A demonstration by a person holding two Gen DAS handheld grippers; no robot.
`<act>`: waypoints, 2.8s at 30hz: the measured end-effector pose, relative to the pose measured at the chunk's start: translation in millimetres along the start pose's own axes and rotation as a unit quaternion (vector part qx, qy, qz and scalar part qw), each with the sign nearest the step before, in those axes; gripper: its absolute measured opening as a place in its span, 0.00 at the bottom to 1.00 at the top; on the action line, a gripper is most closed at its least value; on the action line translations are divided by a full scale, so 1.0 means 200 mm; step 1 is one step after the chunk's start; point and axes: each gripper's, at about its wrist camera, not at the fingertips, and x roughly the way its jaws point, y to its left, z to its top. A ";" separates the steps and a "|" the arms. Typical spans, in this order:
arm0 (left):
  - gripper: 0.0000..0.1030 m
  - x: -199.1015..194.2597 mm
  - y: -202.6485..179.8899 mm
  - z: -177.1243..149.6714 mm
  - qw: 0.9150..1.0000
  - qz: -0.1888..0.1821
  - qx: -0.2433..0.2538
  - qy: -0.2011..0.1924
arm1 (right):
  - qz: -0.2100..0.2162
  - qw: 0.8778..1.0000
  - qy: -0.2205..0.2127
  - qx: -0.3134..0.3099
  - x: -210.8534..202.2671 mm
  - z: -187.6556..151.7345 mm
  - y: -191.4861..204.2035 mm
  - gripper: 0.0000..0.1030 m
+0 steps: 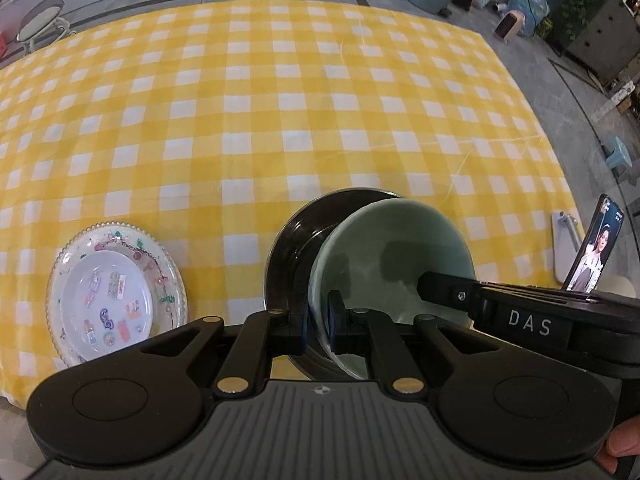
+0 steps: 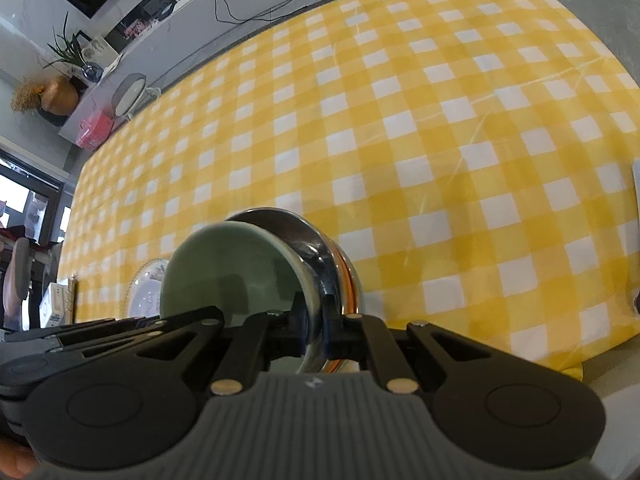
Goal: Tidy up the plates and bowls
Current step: 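Lower the pale green bowl into the orange bowl and open the left gripper, then grasp the rims of the nested bowl stack with the left gripper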
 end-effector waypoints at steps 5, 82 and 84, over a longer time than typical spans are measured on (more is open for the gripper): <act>0.10 0.03 0.00 0.00 1.000 0.007 0.010 0.009 | -0.019 1.000 0.000 -0.025 0.03 0.00 0.04 0.04; 0.69 0.26 0.41 -0.34 0.940 -0.172 -0.259 -0.142 | 0.154 0.980 -0.012 0.122 0.28 -0.18 -0.34 0.59; 0.66 0.26 0.40 -0.34 0.940 -0.173 -0.256 -0.143 | 0.155 0.980 -0.012 0.122 0.28 -0.18 -0.34 0.58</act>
